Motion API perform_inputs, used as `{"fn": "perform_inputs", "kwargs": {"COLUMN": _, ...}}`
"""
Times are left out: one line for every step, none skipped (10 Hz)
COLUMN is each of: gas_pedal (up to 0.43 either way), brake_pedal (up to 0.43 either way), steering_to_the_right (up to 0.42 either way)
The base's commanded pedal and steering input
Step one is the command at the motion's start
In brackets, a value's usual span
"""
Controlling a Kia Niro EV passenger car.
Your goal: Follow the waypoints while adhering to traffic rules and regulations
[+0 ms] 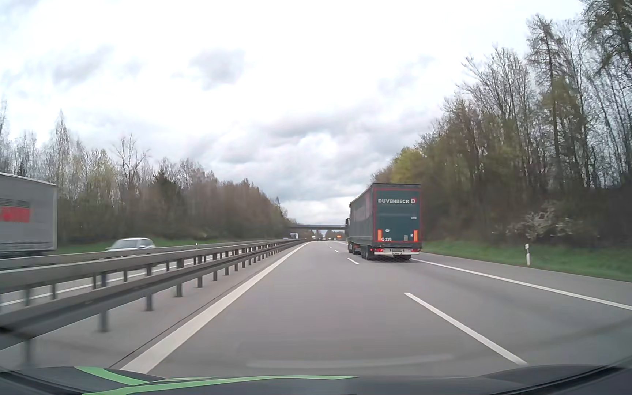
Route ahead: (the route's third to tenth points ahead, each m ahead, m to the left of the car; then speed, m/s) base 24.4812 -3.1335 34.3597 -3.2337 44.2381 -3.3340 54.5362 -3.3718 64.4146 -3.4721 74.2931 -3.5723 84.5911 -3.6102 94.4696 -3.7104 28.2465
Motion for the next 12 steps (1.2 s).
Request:
{"fn": "perform_inputs", "kwargs": {"gas_pedal": 0.287, "brake_pedal": 0.000, "steering_to_the_right": 0.000}}
{"fn": "perform_inputs", "kwargs": {"gas_pedal": 0.287, "brake_pedal": 0.000, "steering_to_the_right": 0.000}}
{"fn": "perform_inputs", "kwargs": {"gas_pedal": 0.287, "brake_pedal": 0.000, "steering_to_the_right": 0.000}}
{"fn": "perform_inputs", "kwargs": {"gas_pedal": 0.287, "brake_pedal": 0.000, "steering_to_the_right": 0.000}}
{"fn": "perform_inputs", "kwargs": {"gas_pedal": 0.287, "brake_pedal": 0.000, "steering_to_the_right": 0.000}}
{"fn": "perform_inputs", "kwargs": {"gas_pedal": 0.287, "brake_pedal": 0.000, "steering_to_the_right": 0.000}}
{"fn": "perform_inputs", "kwargs": {"gas_pedal": 0.287, "brake_pedal": 0.000, "steering_to_the_right": 0.000}}
{"fn": "perform_inputs", "kwargs": {"gas_pedal": 0.287, "brake_pedal": 0.000, "steering_to_the_right": 0.000}}
{"fn": "perform_inputs", "kwargs": {"gas_pedal": 0.287, "brake_pedal": 0.000, "steering_to_the_right": 0.000}}
{"fn": "perform_inputs", "kwargs": {"gas_pedal": 0.287, "brake_pedal": 0.000, "steering_to_the_right": 0.000}}
{"fn": "perform_inputs", "kwargs": {"gas_pedal": 0.287, "brake_pedal": 0.000, "steering_to_the_right": 0.000}}
{"fn": "perform_inputs", "kwargs": {"gas_pedal": 0.287, "brake_pedal": 0.000, "steering_to_the_right": 0.000}}
